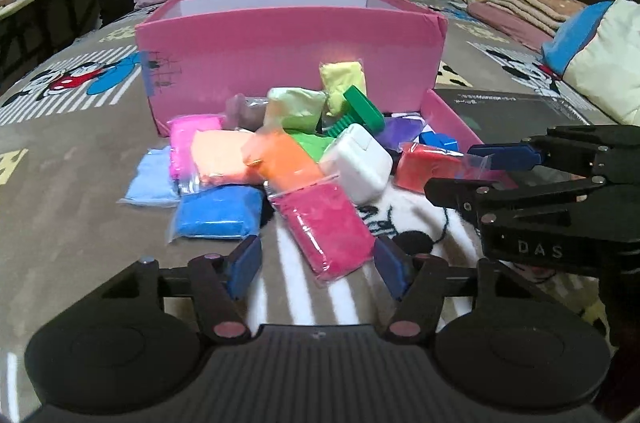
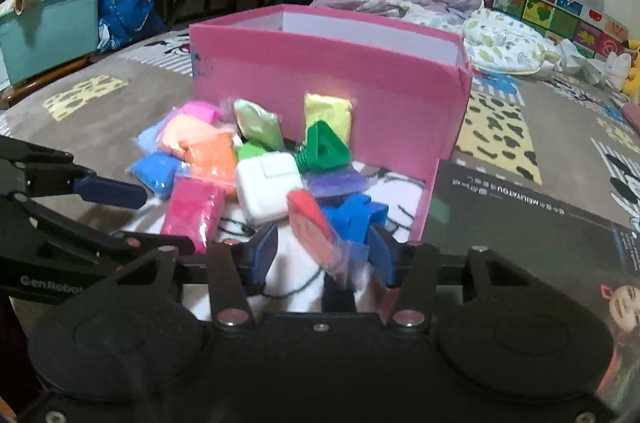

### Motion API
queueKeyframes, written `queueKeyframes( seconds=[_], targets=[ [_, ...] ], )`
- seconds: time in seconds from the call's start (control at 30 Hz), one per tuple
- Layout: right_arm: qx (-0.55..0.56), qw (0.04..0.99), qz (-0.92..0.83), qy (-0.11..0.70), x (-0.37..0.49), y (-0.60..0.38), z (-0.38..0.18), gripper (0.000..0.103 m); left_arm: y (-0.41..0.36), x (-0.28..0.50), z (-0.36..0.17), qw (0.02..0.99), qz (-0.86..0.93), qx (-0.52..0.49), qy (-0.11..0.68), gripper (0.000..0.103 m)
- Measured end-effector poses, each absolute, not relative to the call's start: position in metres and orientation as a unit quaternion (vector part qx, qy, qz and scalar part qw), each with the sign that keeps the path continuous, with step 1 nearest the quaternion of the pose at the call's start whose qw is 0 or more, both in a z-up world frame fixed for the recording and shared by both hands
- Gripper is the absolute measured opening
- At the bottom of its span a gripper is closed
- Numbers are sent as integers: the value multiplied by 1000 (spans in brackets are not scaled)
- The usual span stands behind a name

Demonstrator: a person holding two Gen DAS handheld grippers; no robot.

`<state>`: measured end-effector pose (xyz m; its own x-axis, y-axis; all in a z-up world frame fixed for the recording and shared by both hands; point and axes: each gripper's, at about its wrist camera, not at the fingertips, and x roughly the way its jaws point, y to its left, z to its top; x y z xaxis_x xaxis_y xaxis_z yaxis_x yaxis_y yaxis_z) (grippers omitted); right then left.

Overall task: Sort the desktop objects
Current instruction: 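Reach the left gripper to the pink clay packet while the right gripper grasps the red packet, then close the left gripper on the pink clay packet and lift it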

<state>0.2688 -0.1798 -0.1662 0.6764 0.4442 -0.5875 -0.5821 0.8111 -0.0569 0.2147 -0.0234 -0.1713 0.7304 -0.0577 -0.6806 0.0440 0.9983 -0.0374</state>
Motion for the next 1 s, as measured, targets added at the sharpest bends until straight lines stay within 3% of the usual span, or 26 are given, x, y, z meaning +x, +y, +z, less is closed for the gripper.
queueKeyframes(
  seconds=[0.03,0.1,0.2,0.33,0.57,0.63,0.67,0.7,0.73,0.93,1.0],
  targets=[
    [-118,907,285,288,270,-181,-167,44,-25,217,-173,930,-27,-7,367,62],
    [-117,905,288,291,270,-181,-169,33,-27,221,-177,929,-29,-6,369,47],
    [-115,902,291,296,271,-182,-172,23,-26,224,-177,929,-36,-12,368,35],
    [-86,897,313,302,270,-185,-169,14,-14,220,-172,924,-45,-34,378,33],
    [-4,871,359,335,265,-192,-171,13,22,200,-164,891,-86,-59,442,37],
    [-26,878,339,337,263,-187,-175,19,22,196,-160,896,-57,-30,440,54],
    [-41,883,325,337,262,-184,-178,39,22,194,-157,899,-41,-16,436,64],
    [-53,888,313,332,260,-183,-179,66,21,193,-155,901,-29,-5,433,67],
    [-62,894,304,323,258,-181,-179,72,20,192,-154,903,-23,-1,429,67],
    [-79,902,301,300,255,-174,-176,71,9,192,-156,902,-11,-39,429,67],
    [-78,901,305,298,257,-170,-176,66,7,195,-158,901,0,-61,429,67]
  ],
)
